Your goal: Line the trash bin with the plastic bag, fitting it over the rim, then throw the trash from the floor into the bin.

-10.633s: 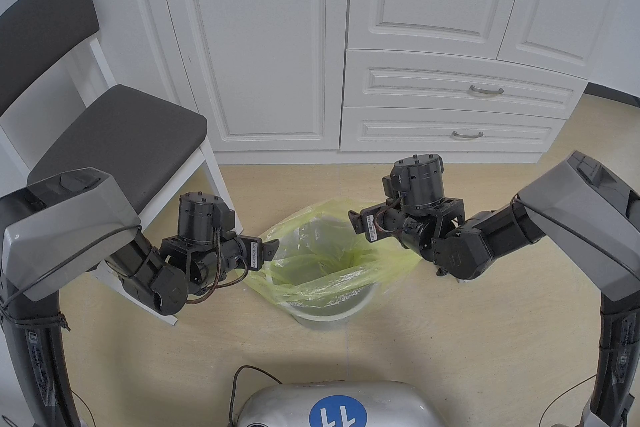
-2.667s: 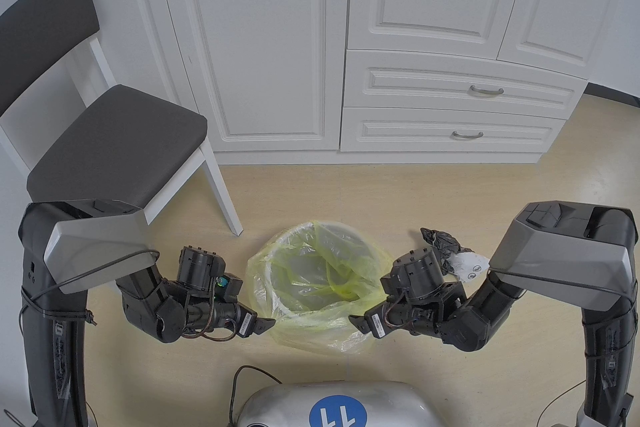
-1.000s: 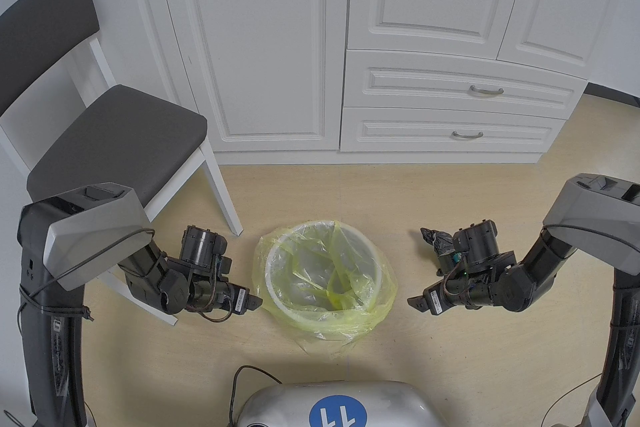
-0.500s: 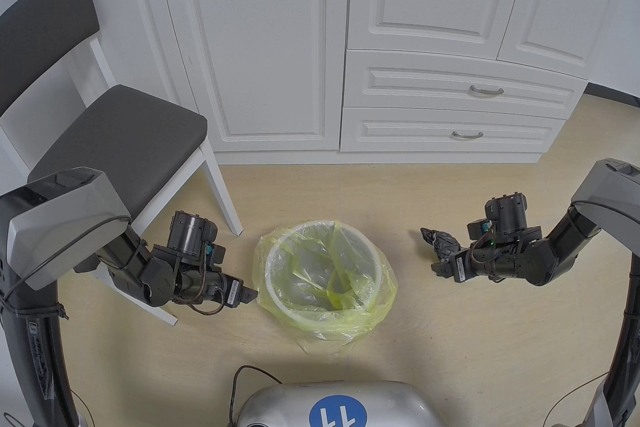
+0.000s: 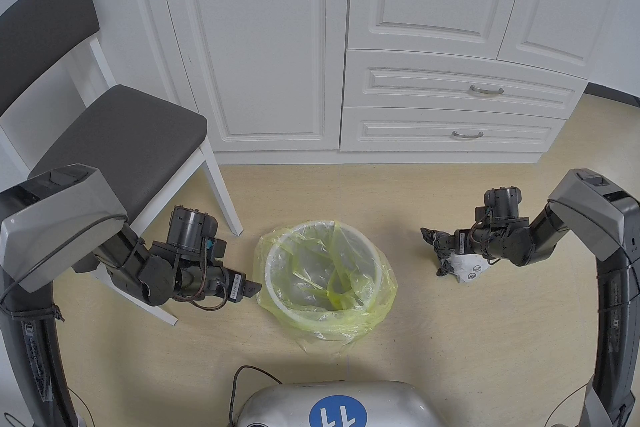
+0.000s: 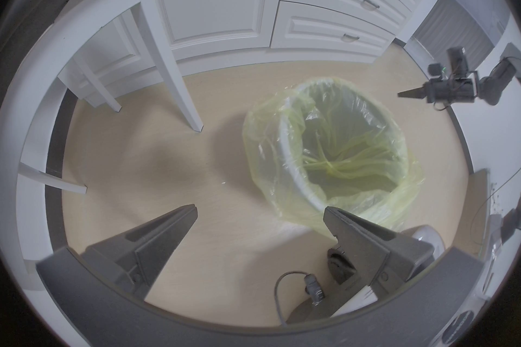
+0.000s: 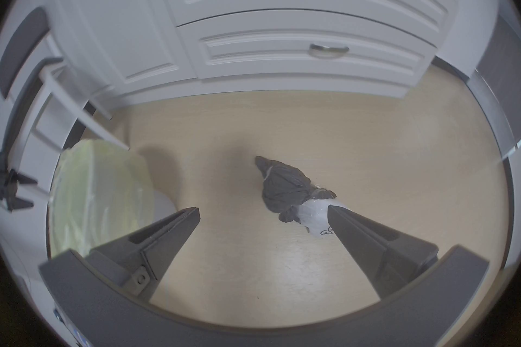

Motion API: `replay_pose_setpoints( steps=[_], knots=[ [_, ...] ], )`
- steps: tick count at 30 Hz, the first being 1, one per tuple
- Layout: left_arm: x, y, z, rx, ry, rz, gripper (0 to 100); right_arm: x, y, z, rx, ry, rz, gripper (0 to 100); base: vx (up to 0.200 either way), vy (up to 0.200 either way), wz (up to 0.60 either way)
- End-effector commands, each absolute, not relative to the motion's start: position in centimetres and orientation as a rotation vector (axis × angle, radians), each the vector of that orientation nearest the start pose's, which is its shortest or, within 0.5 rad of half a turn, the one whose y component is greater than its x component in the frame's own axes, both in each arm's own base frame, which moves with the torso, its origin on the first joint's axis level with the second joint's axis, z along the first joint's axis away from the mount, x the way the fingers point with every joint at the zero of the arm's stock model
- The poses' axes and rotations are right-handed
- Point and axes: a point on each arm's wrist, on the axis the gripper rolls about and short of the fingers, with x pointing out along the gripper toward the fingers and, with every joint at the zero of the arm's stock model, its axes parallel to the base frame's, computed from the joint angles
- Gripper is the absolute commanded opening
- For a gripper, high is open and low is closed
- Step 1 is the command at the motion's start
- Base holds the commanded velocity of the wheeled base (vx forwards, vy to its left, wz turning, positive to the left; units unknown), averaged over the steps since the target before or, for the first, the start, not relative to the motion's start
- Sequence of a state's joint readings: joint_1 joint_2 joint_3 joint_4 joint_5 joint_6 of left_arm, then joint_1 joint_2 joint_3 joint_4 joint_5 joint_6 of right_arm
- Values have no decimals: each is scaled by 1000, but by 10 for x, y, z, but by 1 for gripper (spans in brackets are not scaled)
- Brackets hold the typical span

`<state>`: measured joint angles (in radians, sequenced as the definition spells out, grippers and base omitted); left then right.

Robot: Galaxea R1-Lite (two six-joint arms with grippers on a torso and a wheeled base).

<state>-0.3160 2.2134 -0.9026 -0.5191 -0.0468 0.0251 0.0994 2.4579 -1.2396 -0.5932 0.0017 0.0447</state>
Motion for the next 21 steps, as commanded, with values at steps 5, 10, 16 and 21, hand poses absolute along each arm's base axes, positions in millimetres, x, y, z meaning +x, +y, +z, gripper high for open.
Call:
replay_pose_setpoints(
  steps=[5,10,16,21],
  knots=[
    [342,-160,21,20,766,-479,100,460,33,-59,169,704,71,100,0,0,0],
    [365,-169,7,45,806,-486,100,479,27,-77,209,702,61,100,0,0,0],
    [371,-167,9,108,925,-498,100,486,18,-83,218,706,42,100,0,0,0],
    [369,-151,1,284,941,-616,100,490,9,-87,226,698,25,100,0,0,0]
  ],
)
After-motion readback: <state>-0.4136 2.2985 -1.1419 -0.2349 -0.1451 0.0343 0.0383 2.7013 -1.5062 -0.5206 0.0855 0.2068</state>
